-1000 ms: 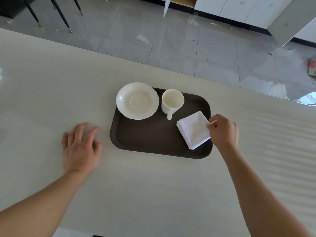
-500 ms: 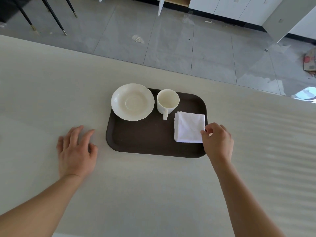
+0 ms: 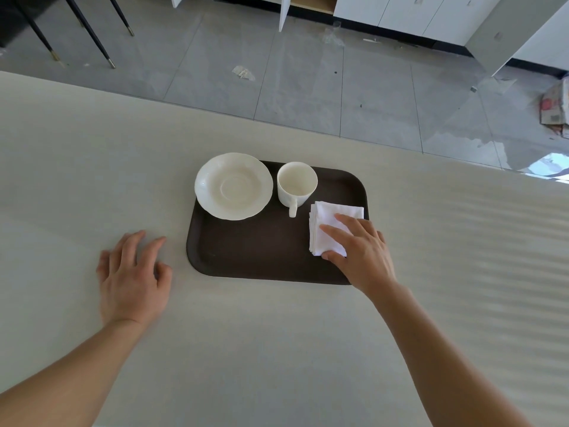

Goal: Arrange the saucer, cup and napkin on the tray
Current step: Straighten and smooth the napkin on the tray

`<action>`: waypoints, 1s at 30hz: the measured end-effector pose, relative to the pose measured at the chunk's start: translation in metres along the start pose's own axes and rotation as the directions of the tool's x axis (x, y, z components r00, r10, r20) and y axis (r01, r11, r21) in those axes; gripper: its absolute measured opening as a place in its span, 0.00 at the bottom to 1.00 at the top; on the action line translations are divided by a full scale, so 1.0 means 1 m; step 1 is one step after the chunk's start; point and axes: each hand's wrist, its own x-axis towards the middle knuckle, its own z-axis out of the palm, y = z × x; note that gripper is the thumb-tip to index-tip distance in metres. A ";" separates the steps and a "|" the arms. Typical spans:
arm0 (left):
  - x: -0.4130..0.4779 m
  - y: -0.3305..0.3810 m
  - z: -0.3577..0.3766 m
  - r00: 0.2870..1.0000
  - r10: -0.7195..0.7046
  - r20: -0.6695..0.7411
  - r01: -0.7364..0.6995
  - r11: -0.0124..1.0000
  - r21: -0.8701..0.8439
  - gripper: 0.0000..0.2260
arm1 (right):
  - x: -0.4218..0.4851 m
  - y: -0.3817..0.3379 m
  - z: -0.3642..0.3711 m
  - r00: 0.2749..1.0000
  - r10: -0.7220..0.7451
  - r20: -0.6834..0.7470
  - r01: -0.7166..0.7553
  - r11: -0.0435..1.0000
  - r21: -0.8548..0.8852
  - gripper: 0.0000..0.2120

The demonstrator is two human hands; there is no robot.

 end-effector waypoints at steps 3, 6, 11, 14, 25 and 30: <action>-0.001 0.001 -0.003 1.000 0.001 0.018 -0.001 1.000 -0.008 0.22 | -0.002 0.000 -0.002 1.000 0.008 0.006 -0.009 0.999 0.039 0.26; 0.003 0.007 -0.012 0.998 -0.032 0.051 0.037 0.996 -0.087 0.22 | -0.007 0.008 -0.006 1.000 -0.016 -0.004 0.016 0.997 0.071 0.26; -0.018 0.083 -0.016 0.939 0.311 -0.145 -0.335 0.923 -0.190 0.15 | -0.020 0.025 -0.012 0.999 0.007 -0.046 -0.003 0.995 0.102 0.23; -0.028 0.142 -0.006 0.874 0.475 -0.104 -0.485 0.834 -0.264 0.12 | -0.028 0.029 -0.013 0.999 -0.001 -0.051 0.006 0.996 0.094 0.21; -0.009 0.235 0.025 0.792 0.573 0.213 -0.559 0.819 -0.127 0.24 | -0.029 0.040 -0.008 0.986 -0.088 -0.145 0.111 0.981 0.159 0.12; -0.004 0.236 0.028 0.784 0.597 0.174 -0.600 0.799 -0.038 0.11 | -0.027 0.044 -0.009 0.981 -0.123 -0.152 0.144 0.980 0.140 0.10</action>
